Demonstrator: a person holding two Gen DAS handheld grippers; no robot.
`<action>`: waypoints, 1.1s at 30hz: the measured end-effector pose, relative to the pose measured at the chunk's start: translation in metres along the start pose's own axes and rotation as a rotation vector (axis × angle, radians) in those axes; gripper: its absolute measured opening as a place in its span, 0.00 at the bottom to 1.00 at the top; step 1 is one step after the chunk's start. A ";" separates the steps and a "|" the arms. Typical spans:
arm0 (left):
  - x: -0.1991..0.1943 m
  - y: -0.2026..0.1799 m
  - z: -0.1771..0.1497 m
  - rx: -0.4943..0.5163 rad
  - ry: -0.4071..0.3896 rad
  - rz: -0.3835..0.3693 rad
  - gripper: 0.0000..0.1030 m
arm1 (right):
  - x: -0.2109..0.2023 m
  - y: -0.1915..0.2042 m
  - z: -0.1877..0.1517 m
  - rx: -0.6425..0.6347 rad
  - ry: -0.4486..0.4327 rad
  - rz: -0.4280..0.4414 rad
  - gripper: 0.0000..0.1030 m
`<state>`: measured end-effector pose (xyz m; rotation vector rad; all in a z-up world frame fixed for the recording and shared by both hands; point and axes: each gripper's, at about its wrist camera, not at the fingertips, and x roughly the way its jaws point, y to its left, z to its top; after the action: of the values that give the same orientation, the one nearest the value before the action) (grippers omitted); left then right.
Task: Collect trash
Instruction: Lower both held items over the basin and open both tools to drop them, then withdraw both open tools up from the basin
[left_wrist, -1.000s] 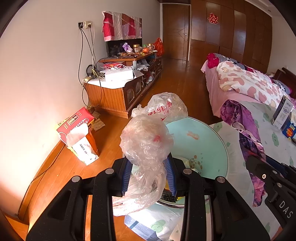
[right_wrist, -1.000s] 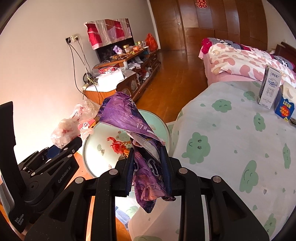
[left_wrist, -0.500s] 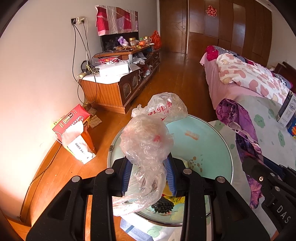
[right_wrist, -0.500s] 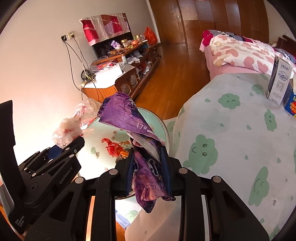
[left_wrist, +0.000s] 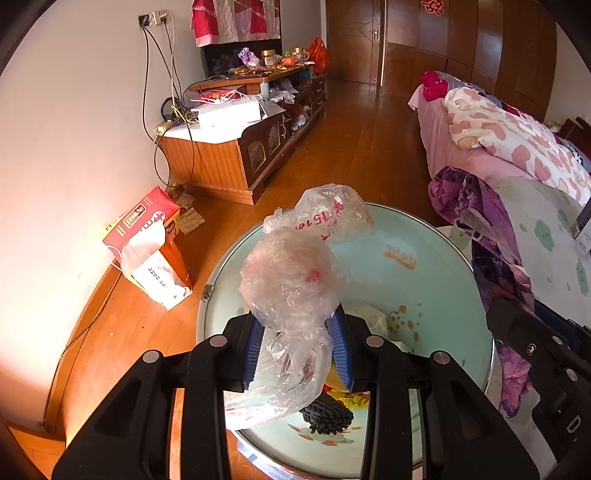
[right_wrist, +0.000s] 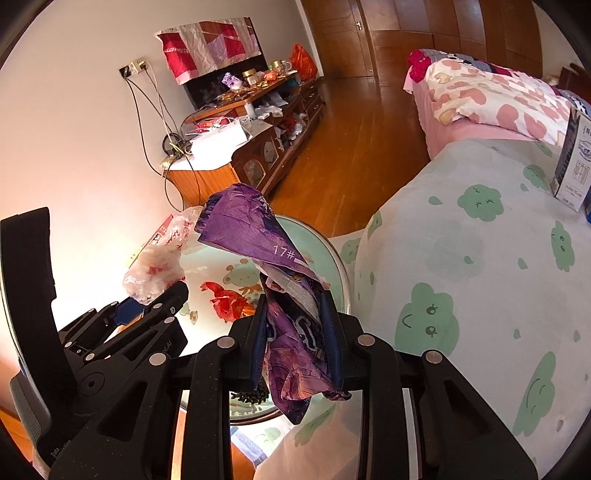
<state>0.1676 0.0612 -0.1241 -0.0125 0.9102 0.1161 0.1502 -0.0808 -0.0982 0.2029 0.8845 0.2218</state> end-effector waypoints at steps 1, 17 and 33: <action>0.001 0.000 0.000 -0.001 0.003 -0.003 0.36 | 0.004 -0.001 0.001 0.005 0.008 0.003 0.28; -0.049 0.007 -0.017 0.004 -0.109 0.012 0.90 | -0.024 -0.005 -0.024 0.069 -0.143 -0.025 0.63; -0.142 0.017 -0.026 0.002 -0.308 0.029 0.94 | -0.098 -0.018 -0.046 0.074 -0.350 -0.057 0.87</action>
<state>0.0589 0.0629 -0.0273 0.0200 0.6026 0.1398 0.0556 -0.1210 -0.0587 0.2759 0.5501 0.0956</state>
